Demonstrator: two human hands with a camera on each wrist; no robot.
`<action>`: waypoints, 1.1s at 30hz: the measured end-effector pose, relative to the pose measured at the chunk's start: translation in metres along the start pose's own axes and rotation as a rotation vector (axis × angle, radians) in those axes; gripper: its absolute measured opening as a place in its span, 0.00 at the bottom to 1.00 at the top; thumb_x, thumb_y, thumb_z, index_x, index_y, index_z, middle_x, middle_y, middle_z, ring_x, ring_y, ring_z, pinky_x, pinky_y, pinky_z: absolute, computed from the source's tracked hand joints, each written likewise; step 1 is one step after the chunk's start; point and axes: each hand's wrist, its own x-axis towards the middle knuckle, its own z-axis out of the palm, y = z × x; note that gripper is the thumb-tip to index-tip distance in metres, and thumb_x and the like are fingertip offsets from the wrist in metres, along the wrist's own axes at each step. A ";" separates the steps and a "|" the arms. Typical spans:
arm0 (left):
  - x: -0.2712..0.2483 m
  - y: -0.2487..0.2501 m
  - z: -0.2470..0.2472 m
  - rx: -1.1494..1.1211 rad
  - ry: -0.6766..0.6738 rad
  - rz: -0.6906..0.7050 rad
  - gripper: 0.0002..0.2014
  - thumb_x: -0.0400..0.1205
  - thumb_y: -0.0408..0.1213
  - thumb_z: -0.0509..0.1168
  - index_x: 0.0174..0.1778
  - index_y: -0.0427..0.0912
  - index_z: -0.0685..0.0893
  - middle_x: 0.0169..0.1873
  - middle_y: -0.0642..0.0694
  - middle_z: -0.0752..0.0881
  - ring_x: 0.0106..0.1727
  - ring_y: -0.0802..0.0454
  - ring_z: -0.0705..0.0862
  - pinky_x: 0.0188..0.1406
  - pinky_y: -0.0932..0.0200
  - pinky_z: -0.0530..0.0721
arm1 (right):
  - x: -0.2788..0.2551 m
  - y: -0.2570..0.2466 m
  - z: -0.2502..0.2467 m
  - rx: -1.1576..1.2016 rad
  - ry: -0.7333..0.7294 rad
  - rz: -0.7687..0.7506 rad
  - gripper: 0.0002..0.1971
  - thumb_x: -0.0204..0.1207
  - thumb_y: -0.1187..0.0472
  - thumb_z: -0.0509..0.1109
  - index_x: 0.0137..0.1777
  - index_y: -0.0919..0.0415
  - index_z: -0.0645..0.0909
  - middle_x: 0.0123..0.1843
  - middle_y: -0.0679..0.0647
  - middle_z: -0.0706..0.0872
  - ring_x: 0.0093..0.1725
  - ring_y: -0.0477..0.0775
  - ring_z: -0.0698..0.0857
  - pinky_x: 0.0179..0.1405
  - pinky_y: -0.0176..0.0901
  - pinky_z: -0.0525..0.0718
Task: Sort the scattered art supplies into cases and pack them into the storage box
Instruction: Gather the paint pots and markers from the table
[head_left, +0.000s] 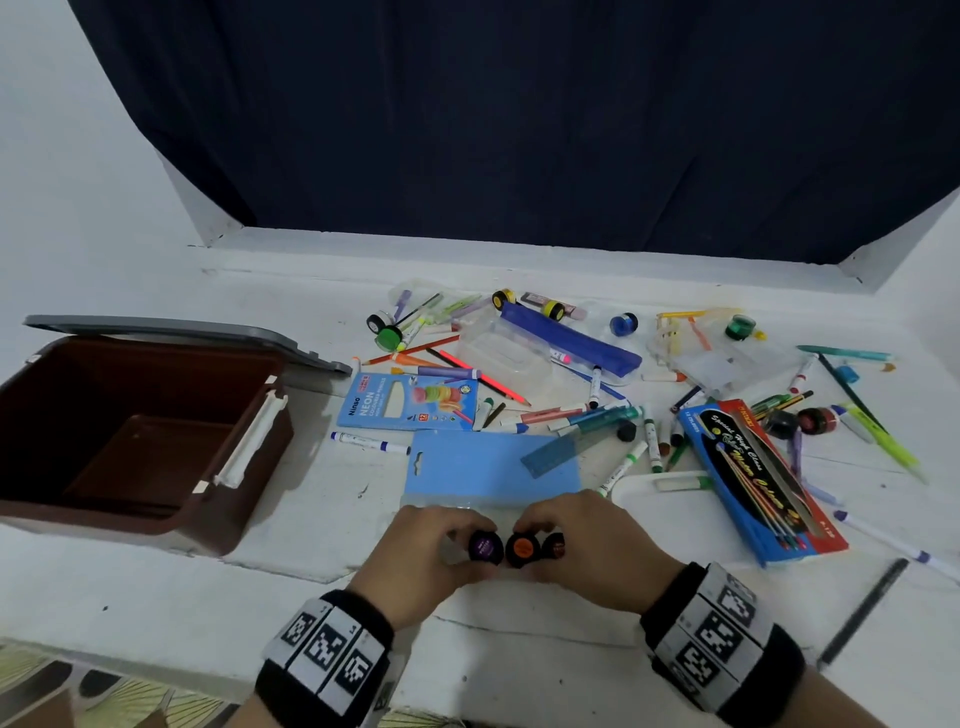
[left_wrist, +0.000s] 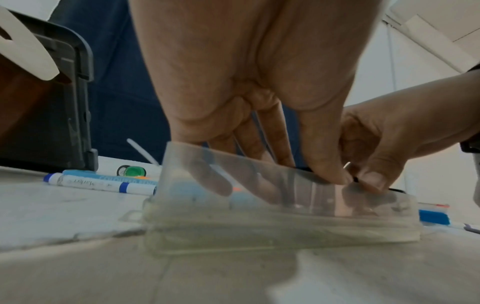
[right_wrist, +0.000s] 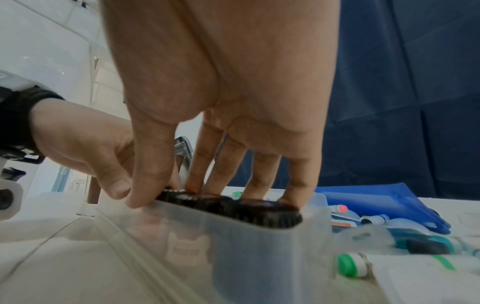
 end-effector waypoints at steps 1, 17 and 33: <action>0.002 0.000 -0.002 0.015 -0.016 0.000 0.15 0.71 0.49 0.81 0.54 0.58 0.91 0.37 0.61 0.87 0.43 0.65 0.83 0.44 0.76 0.75 | 0.001 -0.001 -0.002 -0.011 -0.014 0.007 0.15 0.71 0.47 0.77 0.58 0.44 0.86 0.56 0.41 0.87 0.54 0.44 0.83 0.49 0.40 0.78; 0.026 0.020 -0.010 0.321 -0.238 -0.050 0.10 0.77 0.45 0.76 0.54 0.54 0.90 0.50 0.53 0.88 0.51 0.53 0.85 0.53 0.56 0.84 | 0.028 -0.008 -0.009 -0.113 -0.166 0.069 0.12 0.67 0.45 0.80 0.51 0.42 0.91 0.45 0.43 0.91 0.44 0.46 0.85 0.40 0.44 0.83; 0.021 -0.002 -0.032 0.006 -0.305 -0.018 0.09 0.81 0.47 0.73 0.52 0.52 0.81 0.46 0.54 0.91 0.47 0.63 0.88 0.52 0.57 0.86 | 0.023 -0.013 -0.018 -0.098 -0.182 0.088 0.22 0.66 0.47 0.82 0.61 0.45 0.87 0.55 0.43 0.88 0.51 0.44 0.87 0.50 0.38 0.81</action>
